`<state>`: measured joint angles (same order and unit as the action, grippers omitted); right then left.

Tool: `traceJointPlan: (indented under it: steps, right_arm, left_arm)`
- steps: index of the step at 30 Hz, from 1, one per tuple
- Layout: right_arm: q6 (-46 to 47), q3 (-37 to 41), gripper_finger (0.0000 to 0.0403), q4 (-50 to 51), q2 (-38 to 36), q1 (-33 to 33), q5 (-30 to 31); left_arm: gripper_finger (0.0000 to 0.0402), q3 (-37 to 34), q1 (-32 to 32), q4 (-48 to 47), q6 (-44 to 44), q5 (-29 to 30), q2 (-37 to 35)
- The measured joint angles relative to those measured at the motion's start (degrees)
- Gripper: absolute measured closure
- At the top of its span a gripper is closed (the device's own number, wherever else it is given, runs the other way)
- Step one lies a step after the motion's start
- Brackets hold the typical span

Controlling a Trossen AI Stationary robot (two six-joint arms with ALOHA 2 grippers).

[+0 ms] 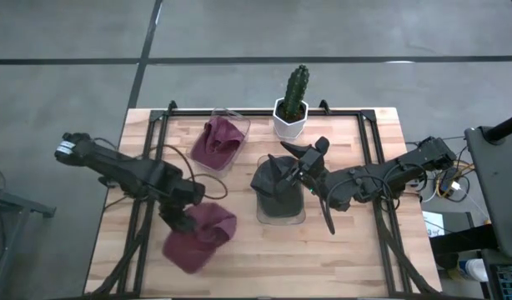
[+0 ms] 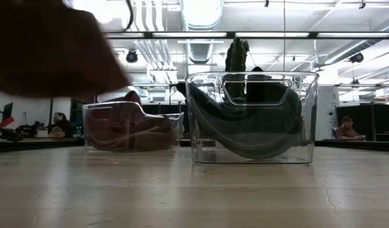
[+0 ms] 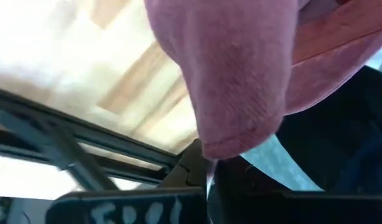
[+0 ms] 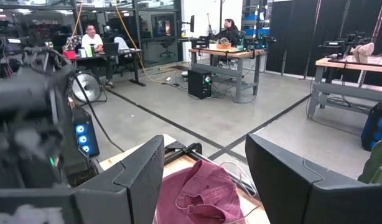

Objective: Pick & Place hat
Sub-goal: Put the red cap into the top transparent bin

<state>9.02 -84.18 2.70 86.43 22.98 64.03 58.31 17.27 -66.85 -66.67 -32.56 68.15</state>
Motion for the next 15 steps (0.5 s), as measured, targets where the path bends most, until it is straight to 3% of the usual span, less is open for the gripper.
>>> traceJointPlan:
  steps: [4, 7, 15]
  right_arm:
    - [-0.01, -0.01, 0.0182, -0.02, 0.00, 0.00, 0.02]
    - [0.00, -0.02, 0.0182, -0.02, 0.00, -0.02, 0.02]
    - [0.00, -0.02, 0.0182, -0.63, 0.00, 0.00, 0.07]
  left_arm:
    - [0.0395, 8.21, -1.78, -8.40, 2.72, 7.53, -0.06]
    - [0.0395, 13.07, -5.38, -9.37, 4.26, 13.53, -0.06]
    - [0.0395, 20.44, -23.38, -9.58, 15.16, 18.55, 0.49]
